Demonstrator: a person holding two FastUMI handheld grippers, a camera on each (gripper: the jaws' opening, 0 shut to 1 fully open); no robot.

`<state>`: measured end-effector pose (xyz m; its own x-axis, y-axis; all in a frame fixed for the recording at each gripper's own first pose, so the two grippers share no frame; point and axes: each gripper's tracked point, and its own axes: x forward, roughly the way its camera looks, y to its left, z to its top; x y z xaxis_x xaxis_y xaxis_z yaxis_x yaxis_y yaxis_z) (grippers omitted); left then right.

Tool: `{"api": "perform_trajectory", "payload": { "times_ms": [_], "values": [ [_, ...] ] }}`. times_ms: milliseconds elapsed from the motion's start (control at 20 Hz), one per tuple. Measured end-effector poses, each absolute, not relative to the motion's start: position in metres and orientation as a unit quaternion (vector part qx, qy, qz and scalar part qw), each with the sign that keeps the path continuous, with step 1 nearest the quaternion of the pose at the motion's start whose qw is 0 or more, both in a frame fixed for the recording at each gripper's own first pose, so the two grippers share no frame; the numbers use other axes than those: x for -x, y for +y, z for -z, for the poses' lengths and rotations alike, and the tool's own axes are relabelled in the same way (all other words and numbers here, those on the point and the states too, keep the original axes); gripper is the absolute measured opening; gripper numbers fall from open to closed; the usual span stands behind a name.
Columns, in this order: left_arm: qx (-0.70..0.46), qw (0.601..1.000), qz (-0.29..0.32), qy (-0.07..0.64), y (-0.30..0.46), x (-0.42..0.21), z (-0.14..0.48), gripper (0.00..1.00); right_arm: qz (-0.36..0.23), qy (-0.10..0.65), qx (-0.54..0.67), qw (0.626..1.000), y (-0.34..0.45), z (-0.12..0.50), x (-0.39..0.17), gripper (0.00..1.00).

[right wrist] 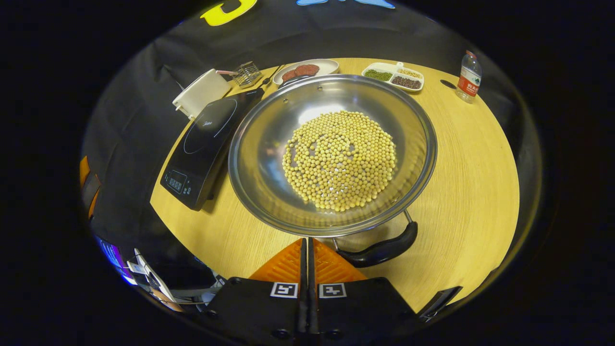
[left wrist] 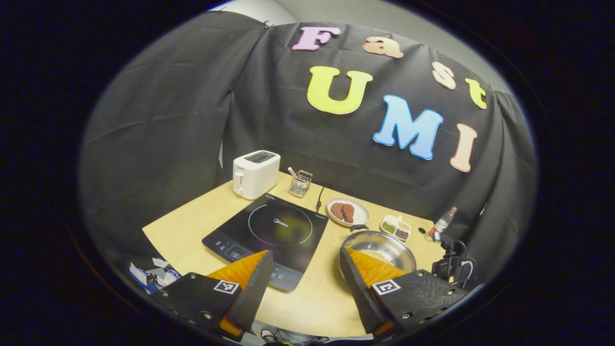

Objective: First push the handle of the pot to place it horizontally, then grasp the pot with both hands and set it on the induction cooktop.

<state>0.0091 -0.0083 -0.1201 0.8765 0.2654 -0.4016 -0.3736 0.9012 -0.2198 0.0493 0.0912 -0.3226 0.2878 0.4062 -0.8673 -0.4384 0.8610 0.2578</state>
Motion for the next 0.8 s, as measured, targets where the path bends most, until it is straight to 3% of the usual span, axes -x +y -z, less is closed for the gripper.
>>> {"api": "perform_trajectory", "payload": {
  "times_ms": [350, 800],
  "values": [
    [0.109, 0.966, -0.146, 0.183, -0.031, -0.025, 0.115, 0.84, -0.275, 0.515, 0.032, 0.811, 0.085, 0.323, -0.057, 0.02],
    [0.080, 0.973, -0.136, 0.170, -0.056, -0.045, 0.107, 0.84, -0.243, 0.496, 0.053, 0.832, 0.039, 0.325, -0.083, 0.02]
  ]
}}
